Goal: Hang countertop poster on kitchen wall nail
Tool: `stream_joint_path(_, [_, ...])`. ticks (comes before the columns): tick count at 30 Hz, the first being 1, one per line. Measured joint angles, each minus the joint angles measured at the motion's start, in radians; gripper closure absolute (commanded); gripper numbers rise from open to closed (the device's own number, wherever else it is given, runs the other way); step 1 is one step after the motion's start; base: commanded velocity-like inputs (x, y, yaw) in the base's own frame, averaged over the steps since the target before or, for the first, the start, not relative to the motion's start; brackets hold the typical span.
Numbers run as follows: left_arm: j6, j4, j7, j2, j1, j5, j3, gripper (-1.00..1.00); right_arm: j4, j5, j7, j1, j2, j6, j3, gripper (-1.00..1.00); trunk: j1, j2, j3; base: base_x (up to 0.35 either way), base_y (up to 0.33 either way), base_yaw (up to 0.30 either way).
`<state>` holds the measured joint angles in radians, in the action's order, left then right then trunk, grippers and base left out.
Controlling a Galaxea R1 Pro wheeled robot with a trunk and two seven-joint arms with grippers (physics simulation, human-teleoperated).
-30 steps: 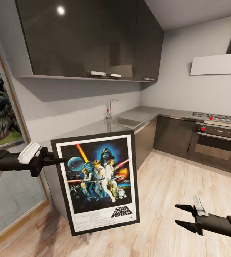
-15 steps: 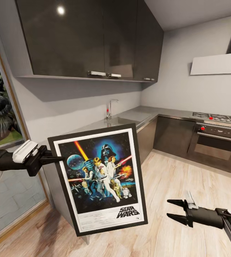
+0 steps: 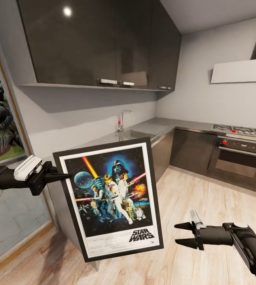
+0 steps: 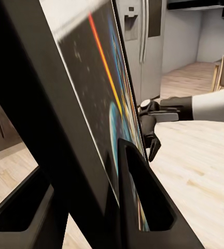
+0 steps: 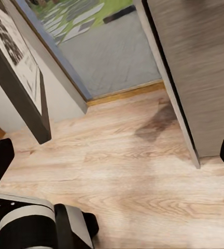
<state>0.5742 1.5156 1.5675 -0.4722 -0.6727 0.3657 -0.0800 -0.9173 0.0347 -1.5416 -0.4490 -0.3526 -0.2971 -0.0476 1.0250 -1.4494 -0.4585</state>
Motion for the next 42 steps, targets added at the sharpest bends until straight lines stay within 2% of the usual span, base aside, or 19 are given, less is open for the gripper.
stream_joint_path(4, [0.000, 0.000, 0.000, 0.000, 0.000, -0.001, 0.000, 1.00, -0.001, -0.001, -0.001, -0.008, 0.000, -0.004, 0.019, -1.00, 0.000, 0.000, 0.000, 0.000, 0.000, 0.000])
stream_joint_path(7, [0.000, 0.000, 0.000, 0.000, 0.000, -0.001, 0.000, 1.00, -0.001, -0.003, -0.002, -0.012, 0.001, -0.005, 0.062, -1.00, 0.000, 0.000, 0.000, 0.000, 0.000, 0.000])
stream_joint_path(11, [0.000, -0.001, 0.000, 0.000, 0.000, -0.001, 0.000, 1.00, -0.001, -0.003, -0.002, -0.018, 0.002, -0.013, 0.088, -1.00, 0.000, 0.000, 0.000, 0.000, 0.000, 0.000])
stream_joint_path(17, [0.000, -0.002, 0.000, 0.000, 0.000, -0.002, 0.000, 1.00, -0.002, -0.003, -0.002, -0.024, 0.003, -0.045, 0.098, -1.00, 0.000, 0.000, 0.000, 0.000, 0.000, 0.000])
stream_joint_path(24, [0.000, -0.001, 0.000, 0.000, 0.000, -0.002, 0.001, 1.00, -0.027, -0.003, -0.002, -0.026, 0.026, -0.053, 0.103, -1.00, 0.000, 0.000, 0.000, 0.000, 0.000, 0.000])
stream_joint_path(29, [0.000, -0.001, 0.000, 0.000, 0.000, -0.002, 0.000, 1.00, -0.036, -0.003, 0.000, -0.026, 0.044, -0.055, 0.146, -1.00, 0.000, 0.000, 0.000, 0.000, 0.000, 0.000])
stream_joint_path(37, [0.000, 0.000, 0.000, 0.000, 0.000, -0.002, 0.001, 1.00, -0.039, -0.003, 0.001, -0.030, 0.065, -0.076, 0.163, -1.00, 0.000, 0.000, 0.000, 0.000, 0.000, 0.000])
stream_joint_path(42, [-0.001, 0.000, 0.000, 0.000, 0.000, -0.002, 0.001, 1.00, -0.040, -0.003, 0.001, -0.032, 0.068, -0.078, 0.168, -1.00, 0.000, 0.000, 0.000, 0.000, 0.000, 0.000])
